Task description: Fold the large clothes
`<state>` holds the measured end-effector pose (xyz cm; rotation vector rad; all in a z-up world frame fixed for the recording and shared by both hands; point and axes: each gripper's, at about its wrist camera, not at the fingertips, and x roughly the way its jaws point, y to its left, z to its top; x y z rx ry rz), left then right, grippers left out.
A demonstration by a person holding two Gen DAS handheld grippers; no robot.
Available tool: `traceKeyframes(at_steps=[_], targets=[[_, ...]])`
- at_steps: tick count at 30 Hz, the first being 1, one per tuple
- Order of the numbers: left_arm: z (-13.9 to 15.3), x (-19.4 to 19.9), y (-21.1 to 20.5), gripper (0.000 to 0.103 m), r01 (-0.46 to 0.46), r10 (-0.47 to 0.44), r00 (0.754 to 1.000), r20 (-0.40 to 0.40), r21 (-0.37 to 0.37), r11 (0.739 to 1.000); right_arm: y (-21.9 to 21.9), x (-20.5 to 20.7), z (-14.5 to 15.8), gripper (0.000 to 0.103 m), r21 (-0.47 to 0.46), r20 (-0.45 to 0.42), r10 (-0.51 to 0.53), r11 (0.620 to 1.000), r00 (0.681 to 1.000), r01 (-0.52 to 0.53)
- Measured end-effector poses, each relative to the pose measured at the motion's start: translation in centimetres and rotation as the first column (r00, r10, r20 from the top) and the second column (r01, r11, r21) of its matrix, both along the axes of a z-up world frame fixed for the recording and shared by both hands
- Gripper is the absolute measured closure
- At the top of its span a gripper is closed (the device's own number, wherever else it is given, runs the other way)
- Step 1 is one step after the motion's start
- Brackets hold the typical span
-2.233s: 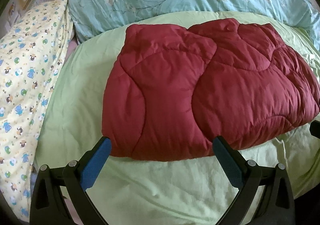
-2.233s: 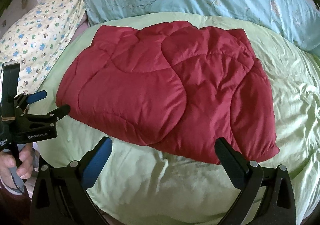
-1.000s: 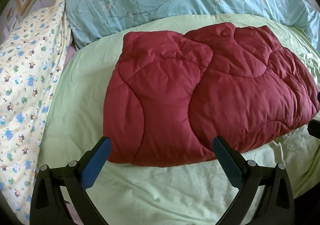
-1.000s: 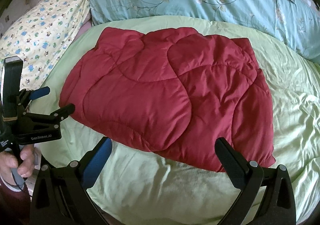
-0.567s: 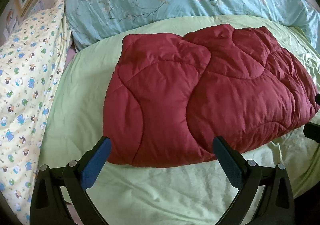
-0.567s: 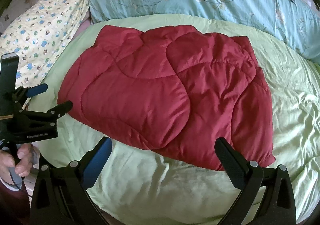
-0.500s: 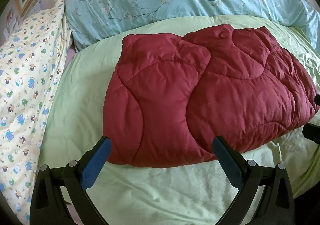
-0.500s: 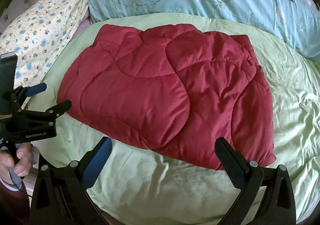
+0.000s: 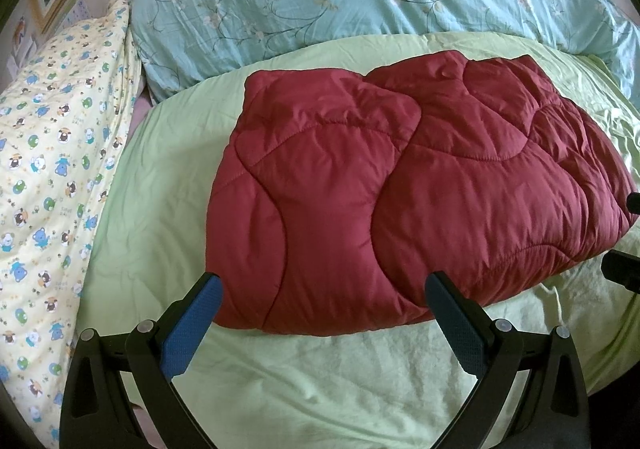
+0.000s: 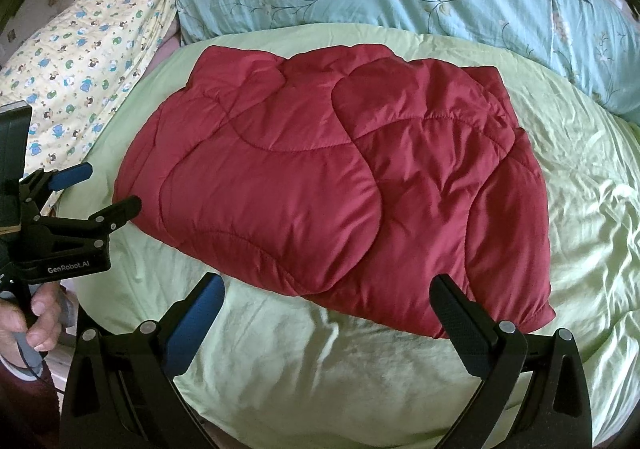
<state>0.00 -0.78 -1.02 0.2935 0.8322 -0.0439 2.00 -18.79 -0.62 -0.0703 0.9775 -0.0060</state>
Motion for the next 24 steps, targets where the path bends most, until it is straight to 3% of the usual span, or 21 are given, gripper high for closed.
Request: traceKeyframes(at_steps=[24], targets=[[0.15, -0.47, -0.36, 0.001, 0.002, -0.002, 1.000, 0.019, 0.004, 1.000, -0.02, -0.07, -0.01, 0.000, 0.000, 0.000, 0.002, 1.000, 1.000, -0.002]])
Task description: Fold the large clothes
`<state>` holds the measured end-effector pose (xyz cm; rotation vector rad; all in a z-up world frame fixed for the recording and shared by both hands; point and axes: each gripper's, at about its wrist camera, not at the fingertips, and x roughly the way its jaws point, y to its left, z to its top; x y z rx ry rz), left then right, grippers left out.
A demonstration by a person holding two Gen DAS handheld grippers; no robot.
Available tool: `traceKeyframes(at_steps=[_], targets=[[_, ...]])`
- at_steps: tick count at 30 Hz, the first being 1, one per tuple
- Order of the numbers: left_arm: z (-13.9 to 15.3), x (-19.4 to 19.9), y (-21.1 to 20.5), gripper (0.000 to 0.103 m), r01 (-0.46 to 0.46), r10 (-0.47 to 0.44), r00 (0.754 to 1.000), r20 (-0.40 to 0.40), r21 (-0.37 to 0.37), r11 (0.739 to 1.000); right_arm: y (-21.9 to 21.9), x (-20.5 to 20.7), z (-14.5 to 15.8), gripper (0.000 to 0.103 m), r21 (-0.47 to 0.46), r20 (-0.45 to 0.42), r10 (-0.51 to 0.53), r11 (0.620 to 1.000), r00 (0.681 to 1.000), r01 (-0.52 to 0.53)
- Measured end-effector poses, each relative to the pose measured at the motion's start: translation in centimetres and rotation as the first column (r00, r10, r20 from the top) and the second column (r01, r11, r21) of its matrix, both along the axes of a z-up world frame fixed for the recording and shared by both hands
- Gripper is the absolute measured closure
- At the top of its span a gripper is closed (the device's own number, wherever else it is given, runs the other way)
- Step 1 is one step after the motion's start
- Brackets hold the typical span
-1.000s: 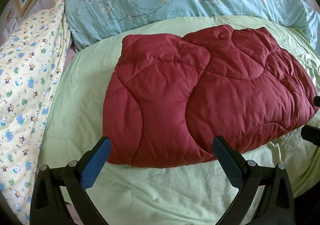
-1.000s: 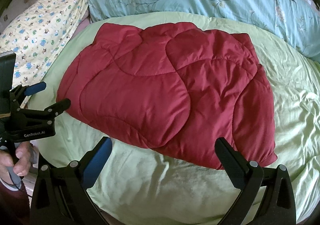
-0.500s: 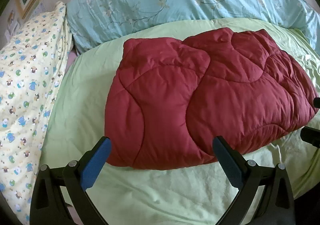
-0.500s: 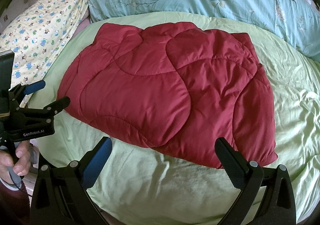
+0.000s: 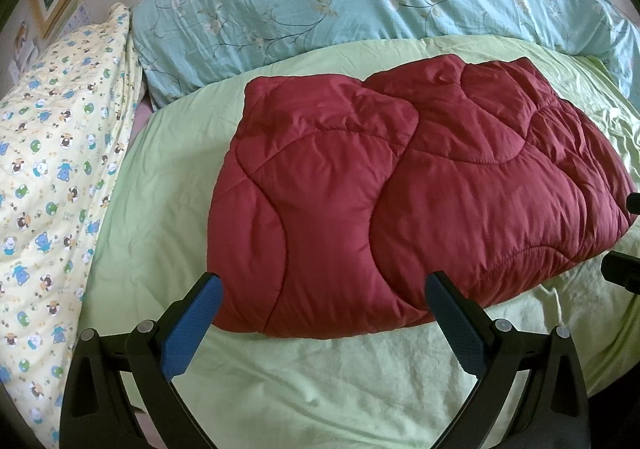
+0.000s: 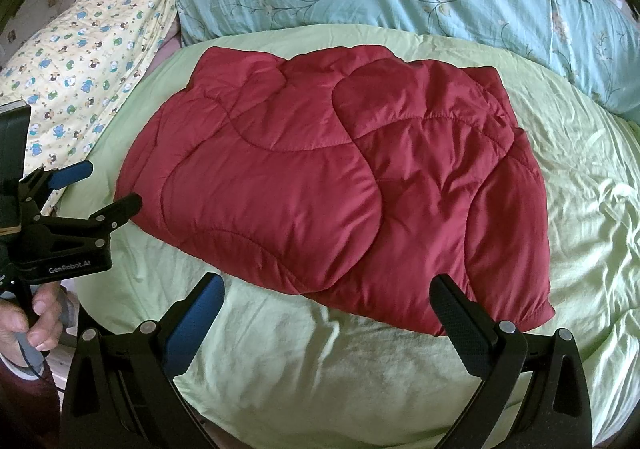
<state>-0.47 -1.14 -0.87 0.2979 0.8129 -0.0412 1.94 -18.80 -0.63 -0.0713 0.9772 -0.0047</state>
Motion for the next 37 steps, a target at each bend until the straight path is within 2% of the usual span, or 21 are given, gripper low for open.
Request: traceKeyframes(at_steps=[30, 37], targets=[[-0.05, 0.25, -0.18, 0.001, 0.013, -0.013, 1.000, -0.010, -0.011, 1.000, -0.22, 0.10, 0.10, 0.000, 0.003, -0.002, -0.013, 1.000, 1.000, 0.013], [0.17, 0.23, 0.02, 0.001, 0.036, -0.037, 0.999, -0.012, -0.043, 0.998, -0.12, 0.22, 0.00, 0.000, 0.006, -0.003, -0.018, 1.000, 1.000, 0.018]])
